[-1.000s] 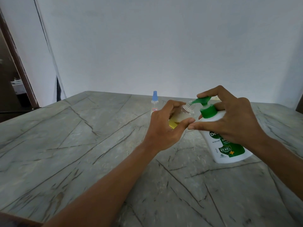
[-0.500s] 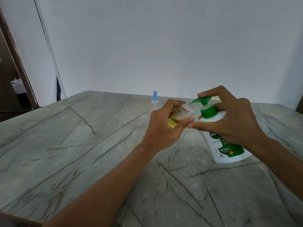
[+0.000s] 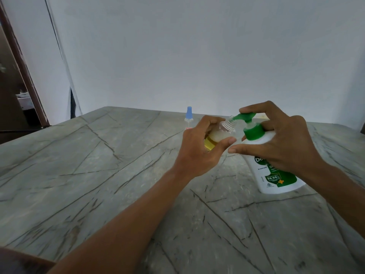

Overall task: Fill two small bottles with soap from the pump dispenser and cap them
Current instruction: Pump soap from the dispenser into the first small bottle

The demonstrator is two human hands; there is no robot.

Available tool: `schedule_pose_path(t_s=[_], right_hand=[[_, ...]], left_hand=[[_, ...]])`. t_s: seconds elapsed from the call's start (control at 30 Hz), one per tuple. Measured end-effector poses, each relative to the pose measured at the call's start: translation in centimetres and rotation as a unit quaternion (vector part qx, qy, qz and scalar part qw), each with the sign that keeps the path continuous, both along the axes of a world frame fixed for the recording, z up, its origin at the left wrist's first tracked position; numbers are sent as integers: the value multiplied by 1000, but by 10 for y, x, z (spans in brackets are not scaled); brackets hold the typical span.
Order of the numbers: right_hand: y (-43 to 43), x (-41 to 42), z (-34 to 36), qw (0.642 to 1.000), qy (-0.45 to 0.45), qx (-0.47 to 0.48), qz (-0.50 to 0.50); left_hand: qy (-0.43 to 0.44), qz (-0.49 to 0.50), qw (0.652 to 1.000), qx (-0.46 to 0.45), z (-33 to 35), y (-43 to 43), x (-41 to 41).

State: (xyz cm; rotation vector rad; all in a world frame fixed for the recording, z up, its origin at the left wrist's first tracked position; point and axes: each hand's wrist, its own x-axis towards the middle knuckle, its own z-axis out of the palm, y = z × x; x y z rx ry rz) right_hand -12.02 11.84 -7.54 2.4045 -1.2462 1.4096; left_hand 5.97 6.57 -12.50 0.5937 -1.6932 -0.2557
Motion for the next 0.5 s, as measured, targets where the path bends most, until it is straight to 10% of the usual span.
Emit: schedule_pose_path(t_s=[0.5], right_hand=[[-2, -1, 2, 999, 4, 28, 14]], left_hand=[[3, 6, 1000, 0, -1, -2, 1]])
